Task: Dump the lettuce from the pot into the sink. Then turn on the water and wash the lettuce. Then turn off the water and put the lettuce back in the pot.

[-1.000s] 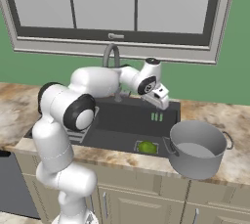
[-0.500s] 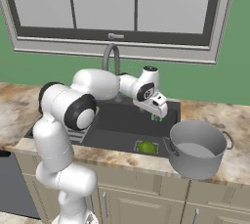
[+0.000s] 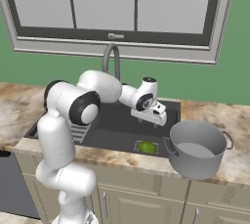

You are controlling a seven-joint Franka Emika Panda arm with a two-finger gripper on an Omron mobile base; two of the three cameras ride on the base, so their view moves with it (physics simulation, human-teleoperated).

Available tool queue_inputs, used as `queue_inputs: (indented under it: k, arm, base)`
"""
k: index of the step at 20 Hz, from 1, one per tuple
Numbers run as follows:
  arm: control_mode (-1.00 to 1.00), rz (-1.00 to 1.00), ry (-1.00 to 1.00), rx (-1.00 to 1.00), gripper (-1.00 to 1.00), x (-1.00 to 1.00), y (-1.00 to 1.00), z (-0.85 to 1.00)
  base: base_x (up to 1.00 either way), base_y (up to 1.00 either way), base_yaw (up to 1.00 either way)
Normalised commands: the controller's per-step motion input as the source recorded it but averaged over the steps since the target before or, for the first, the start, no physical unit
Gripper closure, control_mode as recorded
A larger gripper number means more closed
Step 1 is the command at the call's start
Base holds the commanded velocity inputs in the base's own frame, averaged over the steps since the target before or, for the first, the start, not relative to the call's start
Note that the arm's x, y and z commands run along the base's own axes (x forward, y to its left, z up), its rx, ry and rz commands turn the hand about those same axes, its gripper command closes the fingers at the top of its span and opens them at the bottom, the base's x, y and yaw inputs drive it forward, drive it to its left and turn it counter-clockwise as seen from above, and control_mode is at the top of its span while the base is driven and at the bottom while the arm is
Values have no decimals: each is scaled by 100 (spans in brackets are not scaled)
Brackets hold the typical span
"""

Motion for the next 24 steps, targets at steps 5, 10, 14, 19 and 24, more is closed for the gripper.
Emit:
queue_inputs:
  k: [5, 10, 14, 19, 24]
  arm:
    - [-100, 30, 0, 0, -100, 0, 0, -32]
    - [-100, 31, 0, 0, -100, 0, 0, -31]
    - [-100, 27, 0, -1, -100, 0, 0, -33]
    - [-100, 25, 0, -2, -100, 3, 0, -45]
    - [-100, 24, -1, -3, -100, 7, 0, -42]
  base:
    - [0, 0, 0]
    - [0, 0, 0]
    - [0, 0, 0]
    - [0, 0, 0]
    - [0, 0, 0]
